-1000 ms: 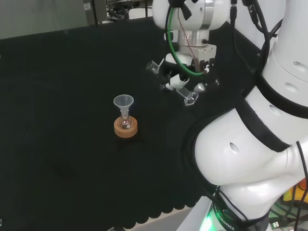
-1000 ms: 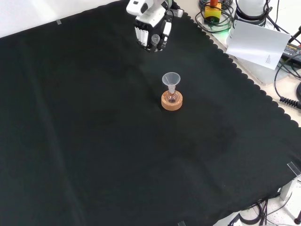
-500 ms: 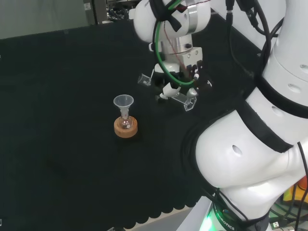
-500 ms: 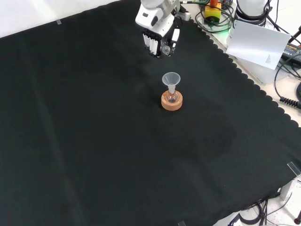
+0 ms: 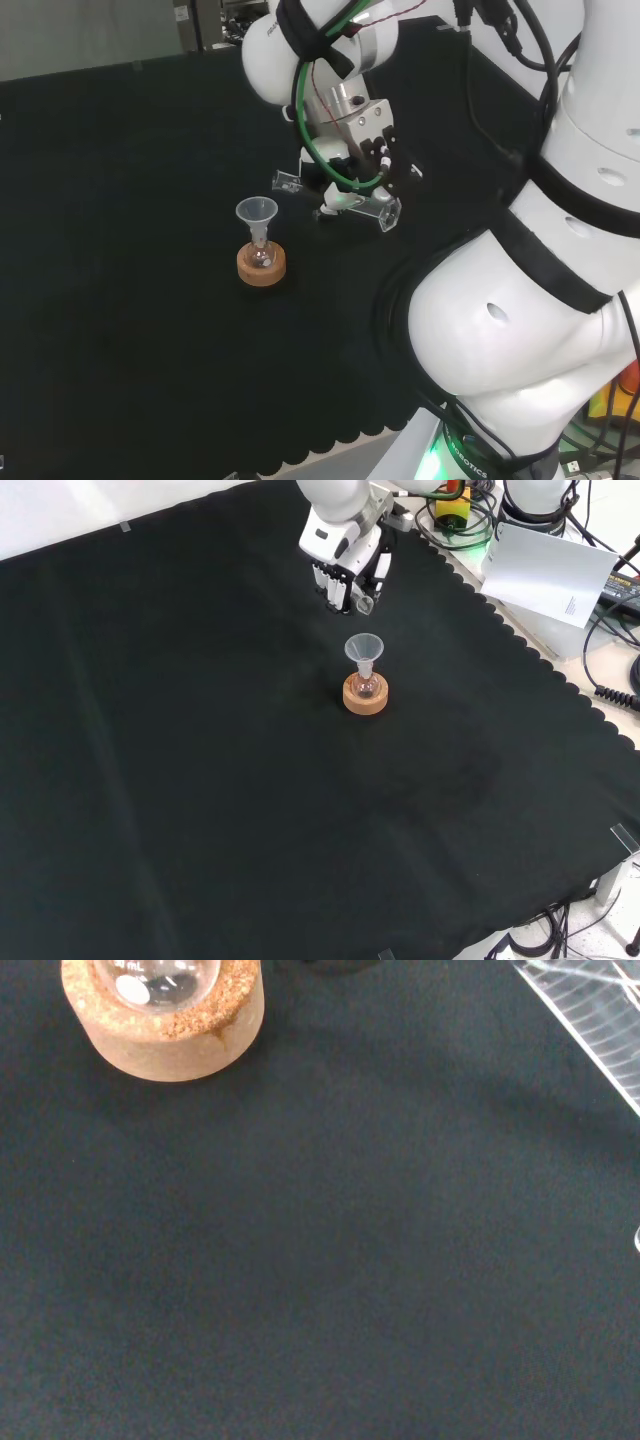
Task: Pour the water from the graduated cylinder into the round-bottom flask.
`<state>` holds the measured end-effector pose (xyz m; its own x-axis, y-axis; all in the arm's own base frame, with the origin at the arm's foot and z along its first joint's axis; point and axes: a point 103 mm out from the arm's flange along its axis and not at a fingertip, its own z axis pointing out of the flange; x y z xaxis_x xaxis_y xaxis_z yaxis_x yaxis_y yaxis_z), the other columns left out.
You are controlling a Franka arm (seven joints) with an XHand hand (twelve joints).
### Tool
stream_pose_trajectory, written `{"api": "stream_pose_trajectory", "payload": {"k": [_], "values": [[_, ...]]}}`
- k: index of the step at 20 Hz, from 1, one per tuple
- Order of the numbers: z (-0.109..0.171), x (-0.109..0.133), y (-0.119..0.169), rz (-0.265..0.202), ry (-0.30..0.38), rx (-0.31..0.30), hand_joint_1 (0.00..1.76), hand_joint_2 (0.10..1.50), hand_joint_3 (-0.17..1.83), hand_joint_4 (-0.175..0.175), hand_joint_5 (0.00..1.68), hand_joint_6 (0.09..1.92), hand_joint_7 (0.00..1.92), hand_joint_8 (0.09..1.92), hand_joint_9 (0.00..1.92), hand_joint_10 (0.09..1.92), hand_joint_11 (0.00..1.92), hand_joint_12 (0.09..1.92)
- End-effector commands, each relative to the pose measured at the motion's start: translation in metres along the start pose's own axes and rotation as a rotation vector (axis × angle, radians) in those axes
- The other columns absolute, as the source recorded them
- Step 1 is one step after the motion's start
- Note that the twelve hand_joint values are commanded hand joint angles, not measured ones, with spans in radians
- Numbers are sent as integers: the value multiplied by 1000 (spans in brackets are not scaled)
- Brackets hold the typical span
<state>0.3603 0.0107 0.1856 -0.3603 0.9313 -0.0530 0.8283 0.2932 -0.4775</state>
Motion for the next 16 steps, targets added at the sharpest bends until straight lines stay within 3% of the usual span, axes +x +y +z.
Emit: {"api": "stream_pose_trajectory", "payload": {"k": [1,16], "values": [[-6,10,6,8,-75,45,1269,1088,-1,-175,1027,931,1054,914,1426,104,1246,757],[-11,7,7,68,-198,117,1269,1087,-1,-175,1027,930,1055,912,1432,94,1252,754]]}}
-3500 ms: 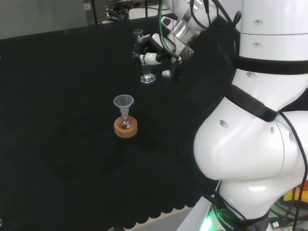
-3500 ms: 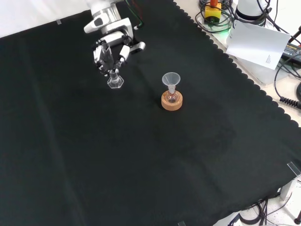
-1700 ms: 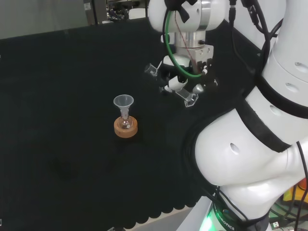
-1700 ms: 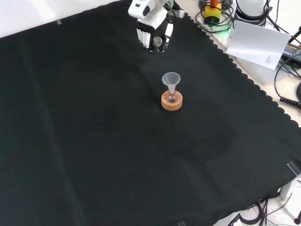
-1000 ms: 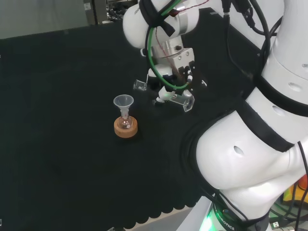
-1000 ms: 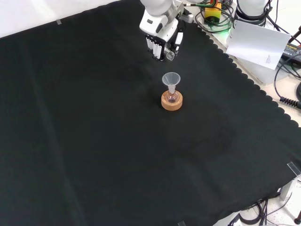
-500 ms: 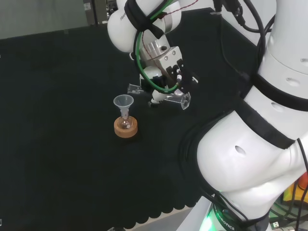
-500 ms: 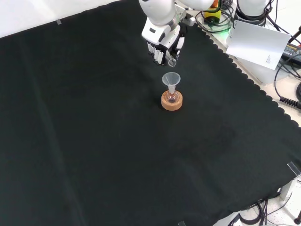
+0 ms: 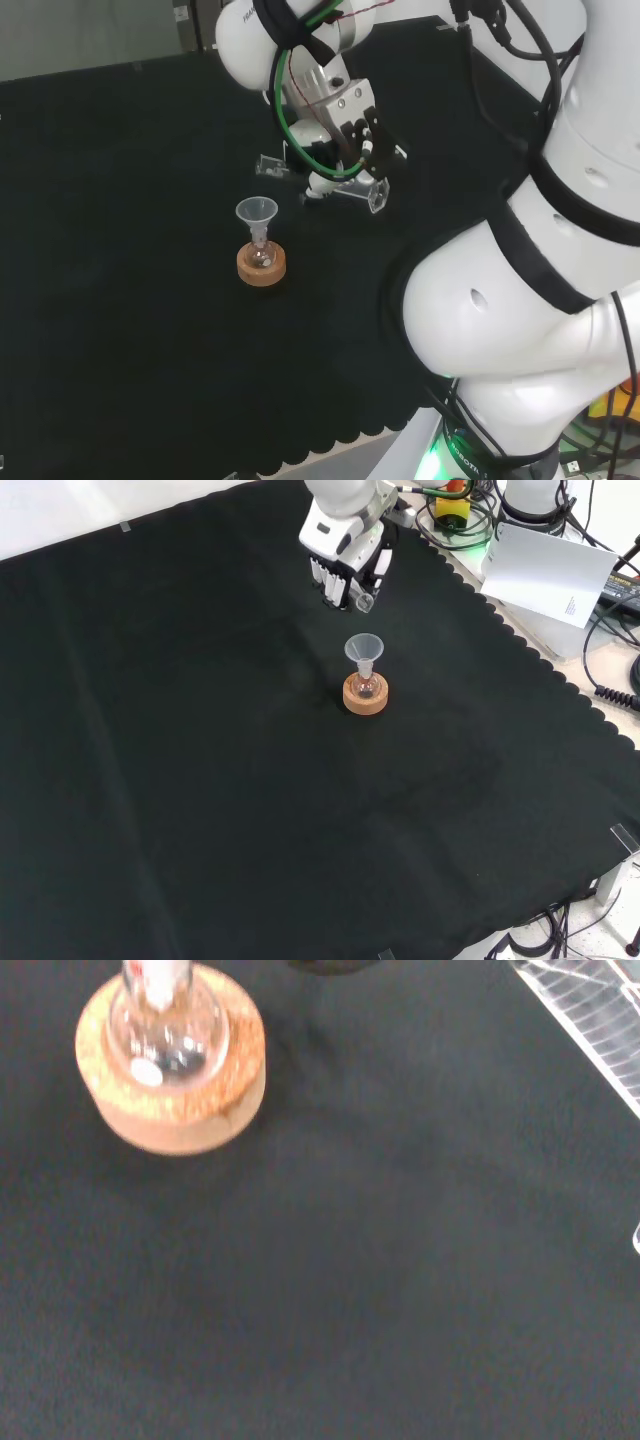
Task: Pour the water from the graduated cylinder into the round-bottom flask.
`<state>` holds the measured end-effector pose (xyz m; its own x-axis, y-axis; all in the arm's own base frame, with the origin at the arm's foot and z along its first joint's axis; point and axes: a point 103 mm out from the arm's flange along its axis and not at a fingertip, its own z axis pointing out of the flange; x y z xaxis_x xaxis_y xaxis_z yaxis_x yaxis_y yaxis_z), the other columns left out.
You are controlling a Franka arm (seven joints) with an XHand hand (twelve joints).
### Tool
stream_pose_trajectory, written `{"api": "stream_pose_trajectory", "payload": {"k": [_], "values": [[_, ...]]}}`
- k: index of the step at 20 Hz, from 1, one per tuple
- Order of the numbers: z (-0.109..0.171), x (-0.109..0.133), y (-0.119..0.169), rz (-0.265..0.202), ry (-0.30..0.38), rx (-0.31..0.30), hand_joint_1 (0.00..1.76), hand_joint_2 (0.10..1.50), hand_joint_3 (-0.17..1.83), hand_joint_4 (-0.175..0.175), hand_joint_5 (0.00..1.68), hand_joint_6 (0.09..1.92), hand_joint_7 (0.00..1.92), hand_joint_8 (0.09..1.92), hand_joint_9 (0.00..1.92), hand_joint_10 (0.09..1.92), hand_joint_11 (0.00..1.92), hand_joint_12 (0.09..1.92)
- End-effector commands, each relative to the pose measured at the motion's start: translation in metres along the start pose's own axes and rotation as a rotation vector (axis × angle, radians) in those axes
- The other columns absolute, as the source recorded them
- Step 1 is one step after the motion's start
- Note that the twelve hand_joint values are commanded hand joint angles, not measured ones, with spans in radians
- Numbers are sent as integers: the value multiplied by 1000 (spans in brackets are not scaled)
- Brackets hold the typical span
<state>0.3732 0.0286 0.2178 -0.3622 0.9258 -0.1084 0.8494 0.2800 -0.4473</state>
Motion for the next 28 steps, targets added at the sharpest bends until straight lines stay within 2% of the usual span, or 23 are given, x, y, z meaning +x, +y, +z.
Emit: {"api": "stream_pose_trajectory", "payload": {"k": [1,7,19,28], "values": [[27,-1,6,40,-151,154,1269,1087,-1,-175,1027,930,1055,912,1433,94,1252,754],[28,0,8,41,-158,168,1269,1087,-1,-175,1027,930,1055,912,1435,90,1254,752],[26,0,7,38,-165,155,1269,1088,0,-175,1026,932,1054,914,1438,87,1257,749],[13,8,8,34,-245,153,1268,1088,0,-175,1026,932,1053,914,1440,87,1258,746]]}}
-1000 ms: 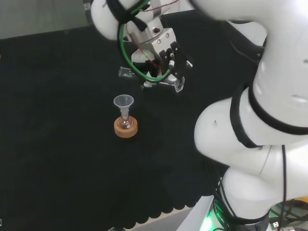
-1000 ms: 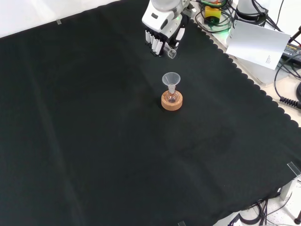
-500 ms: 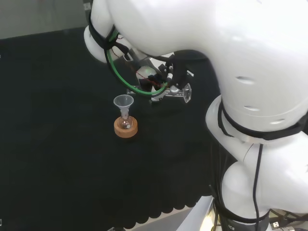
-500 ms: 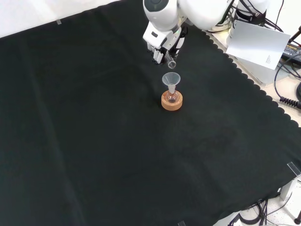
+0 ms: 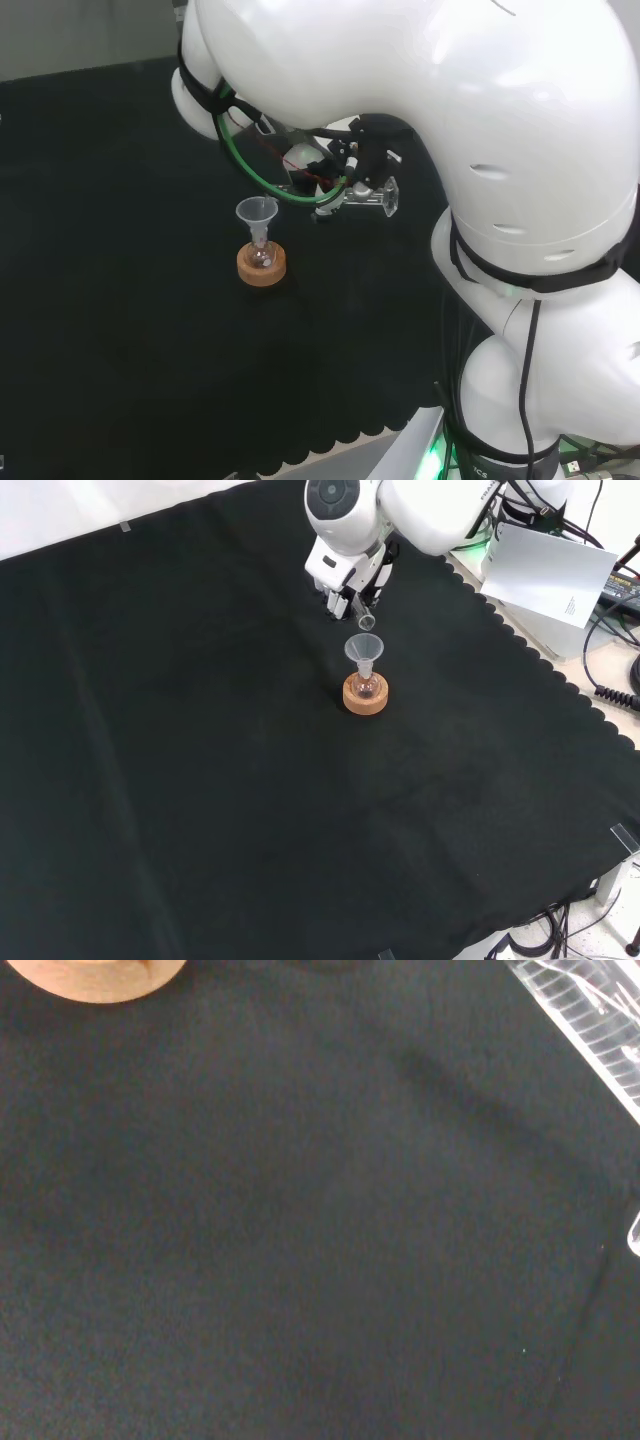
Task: Pour the water from the graduated cylinder into the round-bottom flask.
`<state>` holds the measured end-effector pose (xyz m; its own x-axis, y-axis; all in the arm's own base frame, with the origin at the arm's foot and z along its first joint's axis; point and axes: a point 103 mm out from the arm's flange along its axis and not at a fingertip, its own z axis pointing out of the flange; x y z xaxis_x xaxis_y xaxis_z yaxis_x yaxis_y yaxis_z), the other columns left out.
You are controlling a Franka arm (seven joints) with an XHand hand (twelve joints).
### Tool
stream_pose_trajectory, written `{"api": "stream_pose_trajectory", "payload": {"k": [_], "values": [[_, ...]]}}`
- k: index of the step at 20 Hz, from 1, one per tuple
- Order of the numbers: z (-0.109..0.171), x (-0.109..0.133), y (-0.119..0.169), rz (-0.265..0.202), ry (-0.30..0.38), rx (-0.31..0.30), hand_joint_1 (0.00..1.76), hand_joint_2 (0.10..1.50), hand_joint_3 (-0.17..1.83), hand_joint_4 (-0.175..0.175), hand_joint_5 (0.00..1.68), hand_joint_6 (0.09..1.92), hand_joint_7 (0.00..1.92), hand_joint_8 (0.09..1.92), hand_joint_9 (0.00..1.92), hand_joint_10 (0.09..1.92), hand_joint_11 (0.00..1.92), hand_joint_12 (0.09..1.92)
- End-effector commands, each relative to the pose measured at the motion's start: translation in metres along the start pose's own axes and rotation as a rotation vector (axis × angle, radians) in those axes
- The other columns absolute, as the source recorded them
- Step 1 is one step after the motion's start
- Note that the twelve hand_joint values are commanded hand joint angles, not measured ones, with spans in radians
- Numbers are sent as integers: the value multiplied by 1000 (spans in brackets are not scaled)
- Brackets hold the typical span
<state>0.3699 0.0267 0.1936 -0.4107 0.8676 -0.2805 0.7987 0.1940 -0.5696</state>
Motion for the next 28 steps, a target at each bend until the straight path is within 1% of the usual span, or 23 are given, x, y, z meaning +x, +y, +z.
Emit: {"api": "stream_pose_trajectory", "payload": {"k": [1,16,24,28], "values": [[-12,5,-2,7,-69,-1,1268,1088,0,-175,1026,932,1053,914,1440,87,1258,746],[-17,5,-3,57,-170,33,1268,1088,0,-175,1025,934,1052,916,1443,87,1259,742],[-18,5,-6,76,-224,29,1268,1088,0,-175,1024,935,1051,918,1444,87,1258,739],[-19,4,-7,84,-239,30,1268,1089,0,-175,1023,936,1051,919,1444,87,1257,739]]}}
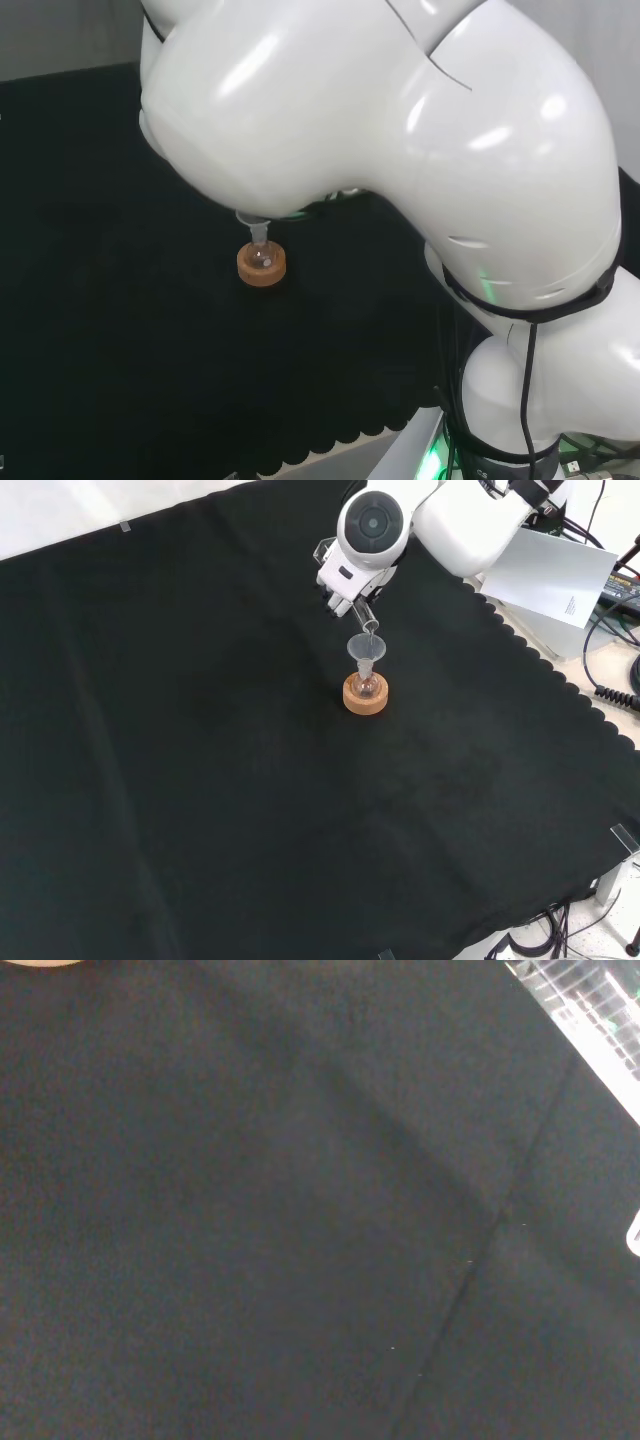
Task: Pour the water from the graduated cylinder into the round-bottom flask.
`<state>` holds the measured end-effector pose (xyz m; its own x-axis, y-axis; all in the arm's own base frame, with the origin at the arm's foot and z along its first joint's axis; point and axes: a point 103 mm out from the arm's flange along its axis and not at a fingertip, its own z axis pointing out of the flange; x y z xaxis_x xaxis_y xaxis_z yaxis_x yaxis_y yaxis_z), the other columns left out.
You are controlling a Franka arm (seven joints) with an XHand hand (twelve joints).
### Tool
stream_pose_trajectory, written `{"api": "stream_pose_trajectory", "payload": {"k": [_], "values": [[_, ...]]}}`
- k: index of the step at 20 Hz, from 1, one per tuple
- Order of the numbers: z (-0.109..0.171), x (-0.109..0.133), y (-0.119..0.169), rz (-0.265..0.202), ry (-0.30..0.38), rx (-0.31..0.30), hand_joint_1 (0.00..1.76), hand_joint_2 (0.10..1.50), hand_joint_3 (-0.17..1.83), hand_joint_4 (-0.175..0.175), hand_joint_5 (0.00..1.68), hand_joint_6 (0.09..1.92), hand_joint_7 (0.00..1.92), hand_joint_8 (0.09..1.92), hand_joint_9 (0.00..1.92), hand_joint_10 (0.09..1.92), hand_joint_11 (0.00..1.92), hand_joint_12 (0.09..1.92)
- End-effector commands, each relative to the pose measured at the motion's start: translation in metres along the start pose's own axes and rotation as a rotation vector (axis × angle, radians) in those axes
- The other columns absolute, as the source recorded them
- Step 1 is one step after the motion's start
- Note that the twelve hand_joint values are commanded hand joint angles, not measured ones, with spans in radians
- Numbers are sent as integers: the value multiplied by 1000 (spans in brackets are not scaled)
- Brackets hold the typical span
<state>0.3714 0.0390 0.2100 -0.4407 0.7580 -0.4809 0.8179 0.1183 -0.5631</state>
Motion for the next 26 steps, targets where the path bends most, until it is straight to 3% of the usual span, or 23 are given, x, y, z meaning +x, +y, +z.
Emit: {"api": "stream_pose_trajectory", "payload": {"k": [1,26], "values": [[0,-2,-2,15,-24,2,1268,1089,0,-175,1023,936,1051,919,1445,87,1257,738],[-12,-5,-6,63,-97,-3,1268,1089,0,-175,1022,938,1049,921,1448,87,1259,737]]}}
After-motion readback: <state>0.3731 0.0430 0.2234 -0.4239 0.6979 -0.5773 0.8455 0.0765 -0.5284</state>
